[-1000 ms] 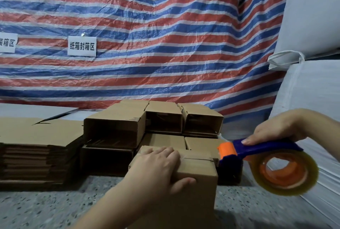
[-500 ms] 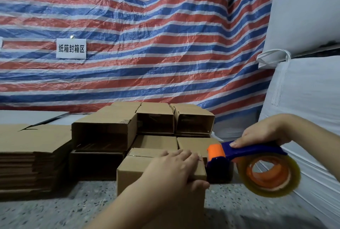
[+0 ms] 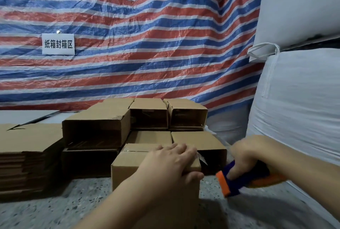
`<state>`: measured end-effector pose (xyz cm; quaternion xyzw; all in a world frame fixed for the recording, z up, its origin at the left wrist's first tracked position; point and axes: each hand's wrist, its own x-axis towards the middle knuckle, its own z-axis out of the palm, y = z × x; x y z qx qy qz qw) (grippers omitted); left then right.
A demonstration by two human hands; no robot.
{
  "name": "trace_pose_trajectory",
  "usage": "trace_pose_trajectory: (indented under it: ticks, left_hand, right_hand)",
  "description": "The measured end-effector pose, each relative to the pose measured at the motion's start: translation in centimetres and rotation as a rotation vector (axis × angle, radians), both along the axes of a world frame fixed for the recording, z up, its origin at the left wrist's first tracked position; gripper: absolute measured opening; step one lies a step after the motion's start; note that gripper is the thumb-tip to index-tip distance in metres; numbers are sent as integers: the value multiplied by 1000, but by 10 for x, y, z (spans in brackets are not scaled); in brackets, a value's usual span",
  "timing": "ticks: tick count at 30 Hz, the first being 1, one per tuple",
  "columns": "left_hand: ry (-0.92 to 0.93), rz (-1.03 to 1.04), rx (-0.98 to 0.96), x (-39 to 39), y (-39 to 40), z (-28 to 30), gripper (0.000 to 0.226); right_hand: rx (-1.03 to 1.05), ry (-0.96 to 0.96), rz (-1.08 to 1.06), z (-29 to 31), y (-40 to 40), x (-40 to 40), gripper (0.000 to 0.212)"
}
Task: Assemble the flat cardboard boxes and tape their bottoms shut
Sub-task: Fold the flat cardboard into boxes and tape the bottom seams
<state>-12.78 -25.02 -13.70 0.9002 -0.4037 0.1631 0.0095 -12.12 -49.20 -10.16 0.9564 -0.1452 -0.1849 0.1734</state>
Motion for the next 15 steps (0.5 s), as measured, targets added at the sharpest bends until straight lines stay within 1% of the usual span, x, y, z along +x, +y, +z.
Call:
trace_pose_trajectory:
  ticks: [3, 4, 5, 8, 10, 12, 15]
  left_hand:
    - [-12, -7, -23, 2, -1, -2, 66]
    - [-14, -11, -33, 2, -1, -3, 65]
    - [-16, -13, -43, 3, 0, -4, 64]
    - [-26, -27, -69, 4, 1, -7, 62]
    - [-39, -41, -90, 4, 1, -8, 62]
    - [-39, -48, -104, 4, 1, -8, 63]
    - [-41, -42, -99, 3, 1, -8, 63]
  right_hand:
    - [117, -444, 112, -49, -19, -8, 55]
    - [135, -556, 133, -66, -21, -9, 54]
    - [167, -618, 138, -82, -23, -10, 54]
    - [282, -659, 136, -121, -21, -12, 50]
    - [274, -688, 138, -137, -19, -14, 57]
    - [261, -706, 111, -139, -15, -17, 59]
    - [223, -736, 64, -119, -2, -23, 67]
